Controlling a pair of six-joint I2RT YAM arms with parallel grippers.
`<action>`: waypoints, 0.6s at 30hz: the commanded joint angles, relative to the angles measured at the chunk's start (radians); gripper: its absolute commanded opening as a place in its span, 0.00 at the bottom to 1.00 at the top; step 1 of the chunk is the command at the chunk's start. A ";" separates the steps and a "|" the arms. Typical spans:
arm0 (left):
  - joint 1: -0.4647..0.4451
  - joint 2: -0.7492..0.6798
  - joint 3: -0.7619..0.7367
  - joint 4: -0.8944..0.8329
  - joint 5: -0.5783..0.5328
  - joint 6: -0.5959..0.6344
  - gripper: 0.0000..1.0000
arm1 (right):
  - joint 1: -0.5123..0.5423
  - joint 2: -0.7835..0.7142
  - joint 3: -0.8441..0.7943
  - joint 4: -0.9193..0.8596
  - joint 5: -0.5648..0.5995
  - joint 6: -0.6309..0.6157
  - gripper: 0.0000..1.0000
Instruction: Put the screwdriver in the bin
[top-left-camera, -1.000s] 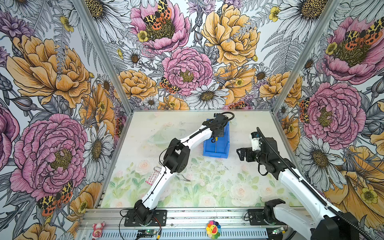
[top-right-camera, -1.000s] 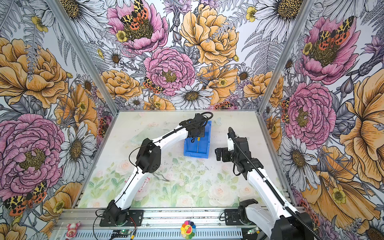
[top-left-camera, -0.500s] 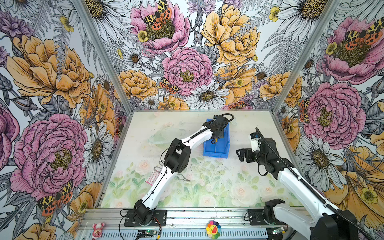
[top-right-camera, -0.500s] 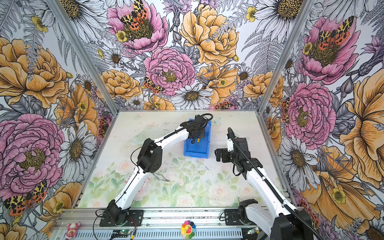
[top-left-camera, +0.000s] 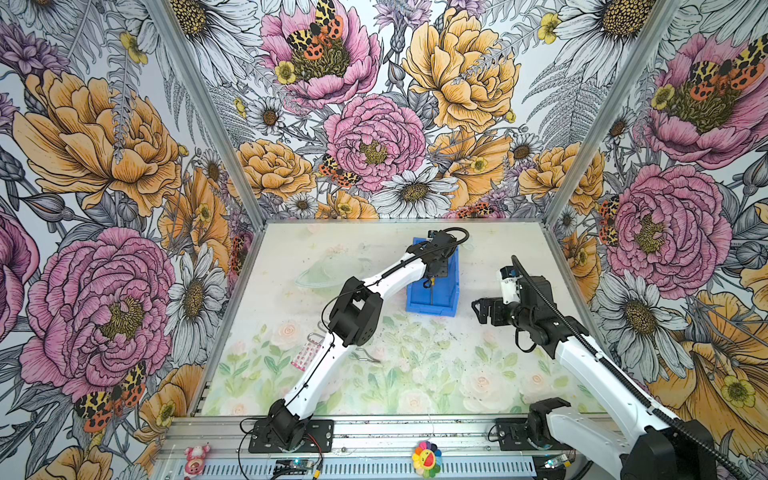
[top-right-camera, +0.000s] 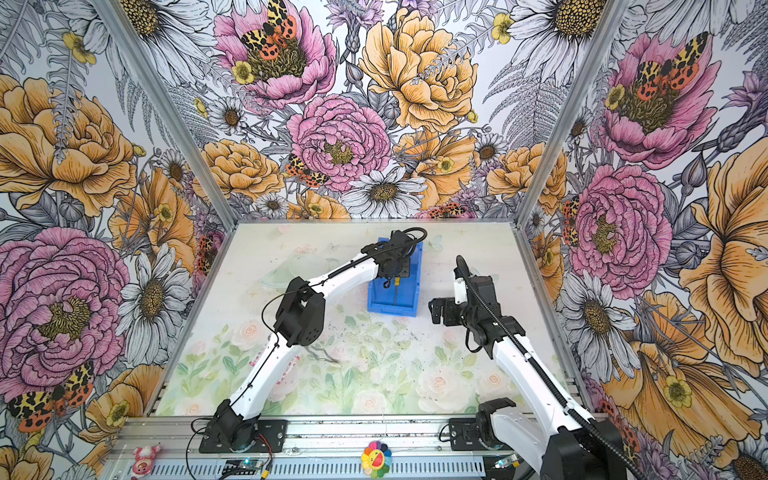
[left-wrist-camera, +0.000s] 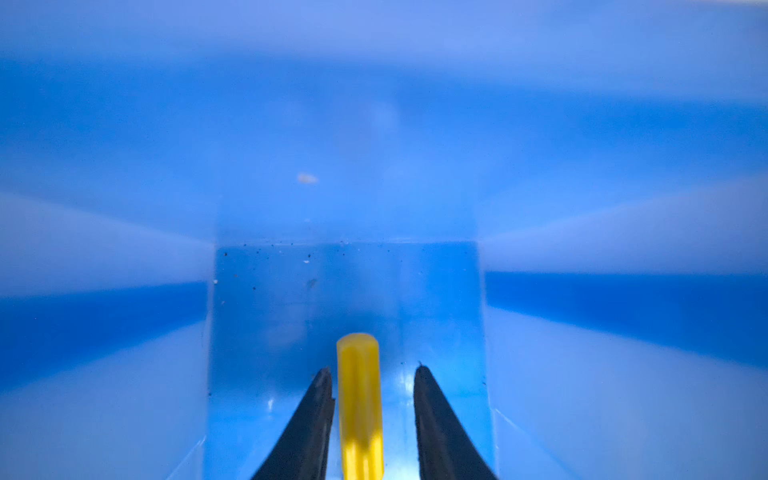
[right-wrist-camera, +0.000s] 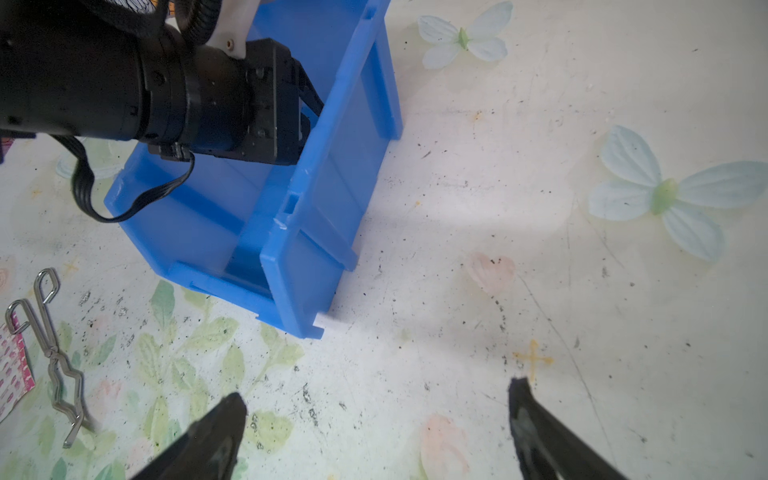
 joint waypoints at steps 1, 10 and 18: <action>-0.014 -0.037 0.023 0.031 -0.025 0.018 0.39 | -0.010 -0.020 0.047 -0.015 0.003 0.013 0.99; -0.045 -0.188 -0.054 0.031 -0.070 0.061 0.50 | -0.011 -0.039 0.074 -0.022 0.026 0.009 0.99; -0.086 -0.416 -0.288 0.037 -0.140 0.059 0.59 | -0.011 -0.064 0.065 -0.021 0.044 -0.021 0.99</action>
